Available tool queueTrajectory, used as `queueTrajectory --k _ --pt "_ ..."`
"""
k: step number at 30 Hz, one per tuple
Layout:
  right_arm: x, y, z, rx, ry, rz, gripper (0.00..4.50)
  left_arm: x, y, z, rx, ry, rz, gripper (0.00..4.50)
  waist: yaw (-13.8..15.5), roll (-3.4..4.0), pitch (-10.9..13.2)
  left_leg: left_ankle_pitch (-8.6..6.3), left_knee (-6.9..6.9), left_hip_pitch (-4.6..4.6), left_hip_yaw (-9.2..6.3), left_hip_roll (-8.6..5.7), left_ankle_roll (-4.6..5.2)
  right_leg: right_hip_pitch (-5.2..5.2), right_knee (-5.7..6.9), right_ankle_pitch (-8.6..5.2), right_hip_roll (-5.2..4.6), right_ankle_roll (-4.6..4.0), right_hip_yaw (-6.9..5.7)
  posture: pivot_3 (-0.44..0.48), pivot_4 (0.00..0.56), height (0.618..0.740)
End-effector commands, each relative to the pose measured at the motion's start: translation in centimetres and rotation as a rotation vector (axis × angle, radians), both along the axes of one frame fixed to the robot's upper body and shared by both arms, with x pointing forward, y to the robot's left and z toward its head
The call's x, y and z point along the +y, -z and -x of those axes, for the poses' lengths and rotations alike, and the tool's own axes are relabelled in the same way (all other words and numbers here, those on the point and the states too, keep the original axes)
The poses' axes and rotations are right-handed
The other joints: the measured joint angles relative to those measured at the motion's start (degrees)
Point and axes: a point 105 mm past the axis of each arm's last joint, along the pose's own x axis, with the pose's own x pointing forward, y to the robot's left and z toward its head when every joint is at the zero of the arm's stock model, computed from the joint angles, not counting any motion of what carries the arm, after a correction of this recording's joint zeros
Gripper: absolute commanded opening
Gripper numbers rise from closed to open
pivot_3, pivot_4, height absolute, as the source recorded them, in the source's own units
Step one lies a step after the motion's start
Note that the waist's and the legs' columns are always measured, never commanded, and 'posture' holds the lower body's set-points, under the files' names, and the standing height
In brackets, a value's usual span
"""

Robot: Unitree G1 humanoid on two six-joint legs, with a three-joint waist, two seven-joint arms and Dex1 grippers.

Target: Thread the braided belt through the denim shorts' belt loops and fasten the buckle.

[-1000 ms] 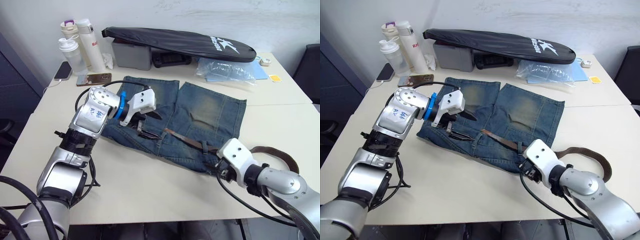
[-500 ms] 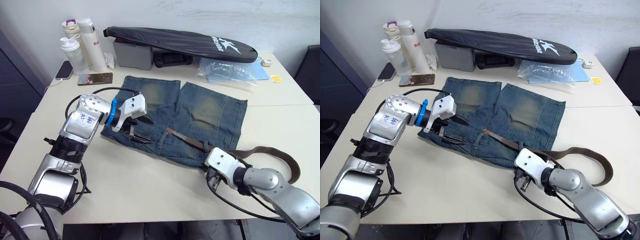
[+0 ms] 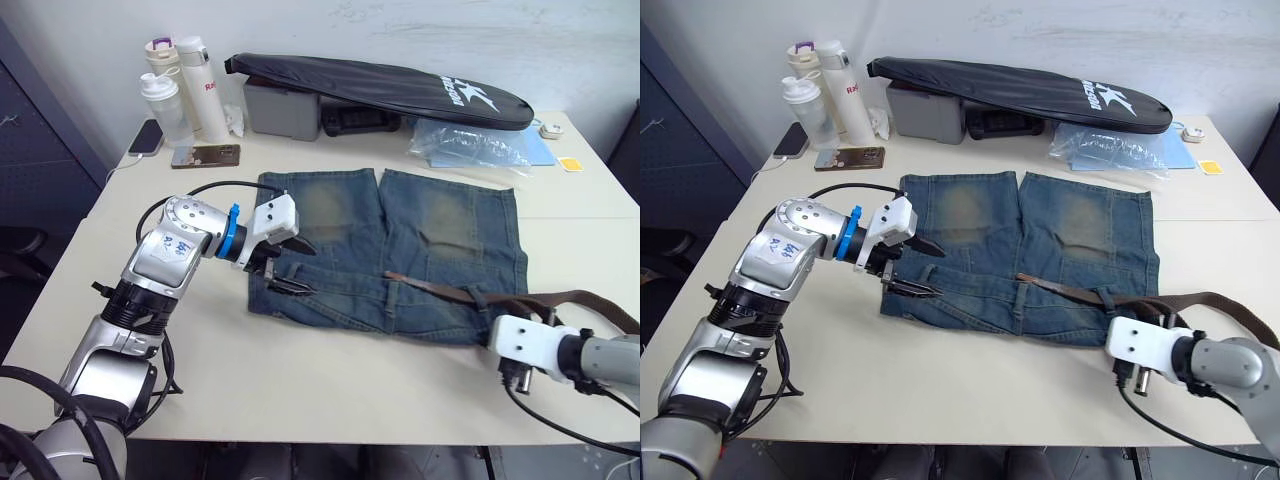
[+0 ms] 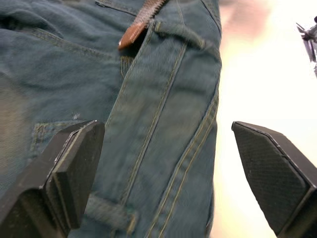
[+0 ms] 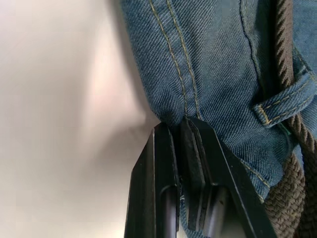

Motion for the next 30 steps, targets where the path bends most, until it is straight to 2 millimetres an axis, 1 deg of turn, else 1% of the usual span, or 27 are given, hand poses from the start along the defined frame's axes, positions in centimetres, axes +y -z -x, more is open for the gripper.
queueTrajectory --k 1,3,8,11,13,15,16,17,18,19,20,21,22,23,24,25,26,27,28,30 --pt "-2.2 -0.5 0.0 -0.008 0.008 0.064 0.02 -0.7 -0.7 0.6 -0.013 0.035 0.026 4.50 0.02 0.00 0.01 0.00 0.02 0.00 0.00 0.00 0.00 0.00 0.01 0.00 0.01 0.00 0.00 0.000 0.150 0.740" --pt "-2.6 -0.7 0.1 -0.008 -0.015 0.090 0.02 -1.0 -0.6 0.6 -0.008 0.040 0.030 4.50 0.03 0.04 0.03 0.00 0.04 0.00 0.01 0.00 0.00 0.00 0.01 0.00 0.01 0.00 0.01 0.000 0.150 0.740" --pt "-2.7 -1.0 0.3 -0.016 -0.058 0.118 0.02 -1.7 -0.5 0.7 -0.003 0.067 0.035 4.50 0.04 0.13 0.06 0.00 0.08 0.01 0.06 0.00 -0.01 0.00 0.01 0.00 0.06 0.00 0.05 0.000 0.150 0.740" --pt "-2.5 -1.6 0.4 -0.031 -0.026 0.080 0.02 -2.0 -0.5 0.7 -0.002 0.074 0.041 4.50 0.08 0.15 0.08 0.03 0.11 0.00 0.08 0.00 -0.07 0.00 0.07 0.00 0.07 0.01 0.07 0.000 0.150 0.740" --pt "-2.6 -2.4 0.7 -0.035 -0.013 0.083 0.02 -2.2 -0.5 0.7 0.000 0.078 0.043 4.50 0.15 0.20 0.10 0.05 0.12 -0.01 0.08 0.01 -0.10 0.00 0.07 0.00 0.08 0.01 0.08 0.000 0.150 0.740" --pt "-2.9 -3.4 1.1 -0.033 0.014 0.091 0.83 -2.3 -0.5 0.7 0.003 0.088 0.042 4.50 0.11 0.22 0.11 0.04 0.15 -0.01 0.10 0.00 -0.11 0.00 0.08 0.00 0.07 0.01 0.09 0.000 0.150 0.740" --pt "-3.0 -4.0 1.4 -0.032 0.025 0.094 1.31 -2.3 -0.4 0.8 0.006 0.094 0.040 4.50 0.11 0.22 0.11 0.04 0.15 -0.01 0.11 0.00 -0.11 0.00 0.08 0.00 0.09 0.01 0.10 0.000 0.150 0.740" --pt "-2.8 -5.0 1.4 -0.048 0.034 0.082 1.61 -2.5 -0.4 0.8 0.007 0.101 0.043 4.50 0.05 0.23 0.11 0.03 0.16 -0.01 0.12 0.00 -0.11 0.01 0.07 0.01 0.09 0.01 0.10 0.000 0.150 0.740" --pt "-2.7 -5.8 1.5 -0.061 0.040 0.075 2.20 -2.6 -0.6 0.8 0.008 0.104 0.050 4.50 0.00 0.22 0.11 0.02 0.15 0.01 0.13 0.01 -0.10 0.01 0.07 0.01 0.11 0.02 0.12 0.000 0.150 0.740" --pt "-2.6 -6.5 1.7 -0.065 0.054 0.059 2.55 -2.8 -0.6 0.8 0.006 0.106 0.054 4.50 -0.02 0.23 0.11 0.02 0.15 0.01 0.14 0.02 -0.11 0.01 0.05 0.01 0.13 0.02 0.13 0.000 0.150 0.740" --pt "-2.1 -7.6 1.8 -0.084 0.078 0.001 2.88 -2.9 -0.7 0.8 0.002 0.110 0.057 4.50 -0.04 0.22 0.12 0.02 0.15 0.01 0.15 0.04 -0.11 0.00 0.05 0.01 0.15 0.02 0.13 0.000 0.150 0.740" --pt "-1.5 -8.8 1.7 -0.119 0.099 -0.067 3.35 -3.0 -0.8 0.7 0.001 0.112 0.063 4.50 -0.11 0.22 0.12 0.02 0.15 0.02 0.14 0.06 -0.11 0.00 0.05 0.01 0.17 0.02 0.13 0.000 0.150 0.740" --pt "-1.0 -9.6 1.7 -0.141 0.113 -0.116 3.91 -3.1 -0.9 0.7 0.000 0.113 0.066 4.50 -0.20 0.21 0.12 0.01 0.16 0.03 0.14 0.12 -0.13 0.01 0.05 0.01 0.21 0.01 0.13 0.000 0.150 0.740" --pt "-0.8 -10.0 1.7 -0.154 0.121 -0.144 4.33 -3.2 -0.9 0.7 0.000 0.114 0.068 4.50 -0.32 0.22 0.12 0.01 0.15 0.03 0.12 0.15 -0.16 0.02 0.06 0.01 0.24 0.02 0.12 0.000 0.150 0.740" --pt "-0.2 -10.7 1.4 -0.179 0.155 -0.230 4.42 -3.2 -0.9 0.6 -0.005 0.113 0.066 4.50 -0.39 0.24 0.11 0.01 0.16 0.04 0.12 0.17 -0.18 0.02 0.10 0.01 0.26 0.02 0.13 0.000 0.150 0.740" --pt "0.3 -11.2 1.2 -0.201 0.203 -0.331 4.42 -3.2 -0.9 0.5 -0.012 0.112 0.063 4.50 -0.54 0.20 0.12 0.02 0.17 0.07 0.13 0.15 -0.18 0.02 0.12 0.01 0.24 0.02 0.14 0.000 0.150 0.740" --pt "1.4 -11.3 0.9 -0.240 0.242 -0.457 4.42 -3.1 -0.9 0.4 -0.018 0.108 0.063 4.50 -0.73 0.19 0.12 0.02 0.15 0.09 0.12 0.17 -0.19 0.04 0.11 0.01 0.25 0.02 0.14 0.000 0.150 0.740" --pt "2.2 -11.4 0.7 -0.260 0.269 -0.539 4.42 -3.1 -0.9 0.3 -0.022 0.106 0.064 4.50 -0.93 0.14 0.12 0.06 0.17 0.06 0.10 0.22 -0.25 0.03 0.16 0.01 0.25 0.02 0.14 0.000 0.150 0.740" --pt "2.6 -10.9 0.4 -0.259 0.387 -0.715 4.42 -3.2 -0.9 0.3 -0.026 0.105 0.064 4.50 -1.06 0.12 0.13 0.12 0.17 0.04 0.02 0.24 -0.39 0.02 0.19 0.01 0.19 0.01 0.11 0.000 0.150 0.740" --pt "4.0 -9.3 0.1 -0.175 0.521 -0.919 4.42 -3.2 -1.0 0.3 -0.030 0.100 0.067 4.50 -1.35 0.14 0.07 0.14 0.12 0.04 -0.07 0.29 -0.53 0.01 0.22 0.01 0.10 0.01 0.08 0.000 0.150 0.740"
